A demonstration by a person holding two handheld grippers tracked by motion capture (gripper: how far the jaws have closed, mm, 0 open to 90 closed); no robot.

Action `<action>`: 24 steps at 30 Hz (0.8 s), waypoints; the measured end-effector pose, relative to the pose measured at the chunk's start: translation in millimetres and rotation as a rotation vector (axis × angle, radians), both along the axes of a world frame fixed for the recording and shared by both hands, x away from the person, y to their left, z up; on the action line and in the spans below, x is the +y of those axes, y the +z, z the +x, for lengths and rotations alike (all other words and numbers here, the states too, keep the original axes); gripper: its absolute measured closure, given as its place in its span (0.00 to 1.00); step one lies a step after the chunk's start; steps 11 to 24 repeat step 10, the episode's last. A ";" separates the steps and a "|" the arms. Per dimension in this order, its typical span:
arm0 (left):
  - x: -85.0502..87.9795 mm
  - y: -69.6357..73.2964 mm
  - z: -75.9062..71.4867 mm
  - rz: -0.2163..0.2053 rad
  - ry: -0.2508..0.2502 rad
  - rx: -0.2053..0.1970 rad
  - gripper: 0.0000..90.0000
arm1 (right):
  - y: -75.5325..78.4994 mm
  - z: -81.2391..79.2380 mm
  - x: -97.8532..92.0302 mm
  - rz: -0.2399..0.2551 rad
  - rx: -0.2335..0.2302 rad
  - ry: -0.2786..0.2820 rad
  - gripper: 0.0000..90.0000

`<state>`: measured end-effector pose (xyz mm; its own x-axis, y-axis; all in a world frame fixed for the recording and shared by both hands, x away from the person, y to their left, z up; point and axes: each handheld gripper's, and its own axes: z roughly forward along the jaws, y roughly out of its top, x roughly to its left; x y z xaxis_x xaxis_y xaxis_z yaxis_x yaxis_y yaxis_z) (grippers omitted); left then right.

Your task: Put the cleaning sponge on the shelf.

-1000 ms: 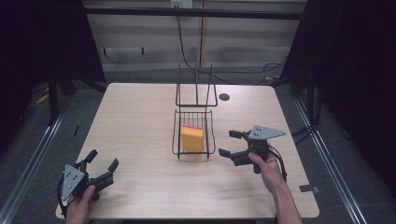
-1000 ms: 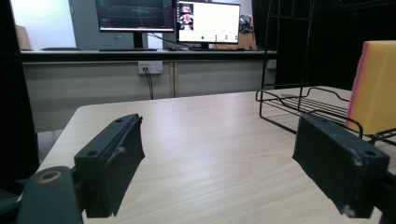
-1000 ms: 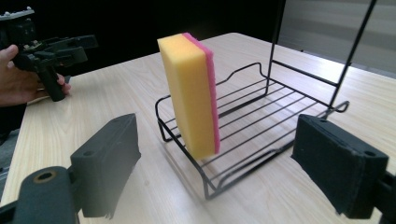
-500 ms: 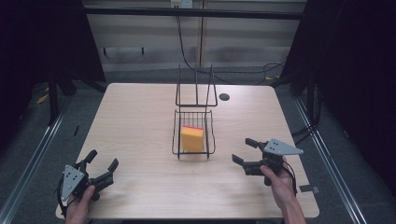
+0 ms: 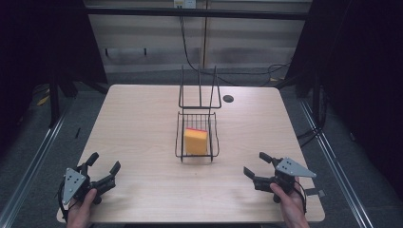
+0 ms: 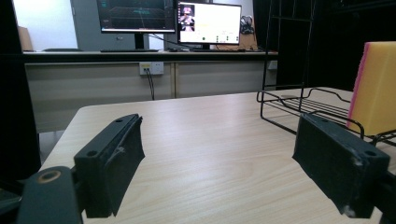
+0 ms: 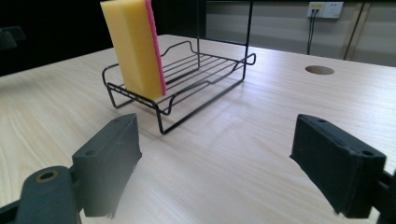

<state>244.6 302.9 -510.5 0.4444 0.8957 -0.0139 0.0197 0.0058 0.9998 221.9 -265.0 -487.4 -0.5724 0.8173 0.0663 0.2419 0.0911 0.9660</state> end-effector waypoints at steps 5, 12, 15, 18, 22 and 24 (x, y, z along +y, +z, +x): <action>0.0 0.0 0.0 -0.001 0.000 0.000 0.17 | -12.1 -8.7 -2.6 0.008 -0.055 -0.056 0.16; 0.0 0.0 0.0 0.000 0.000 0.000 0.17 | -18.9 -11.3 -0.4 0.006 -0.087 -0.076 0.16; 0.0 0.0 0.0 0.000 0.000 0.000 0.17 | -18.9 -11.3 -0.4 0.006 -0.087 -0.076 0.16; 0.0 0.0 0.0 0.000 0.000 0.000 0.17 | -18.9 -11.3 -0.4 0.006 -0.087 -0.076 0.16; 0.0 0.0 0.0 0.000 0.000 0.000 0.17 | -18.9 -11.3 -0.4 0.006 -0.087 -0.076 0.16; 0.0 0.0 0.0 0.000 0.000 0.000 0.17 | -18.9 -11.3 -0.4 0.006 -0.087 -0.076 0.16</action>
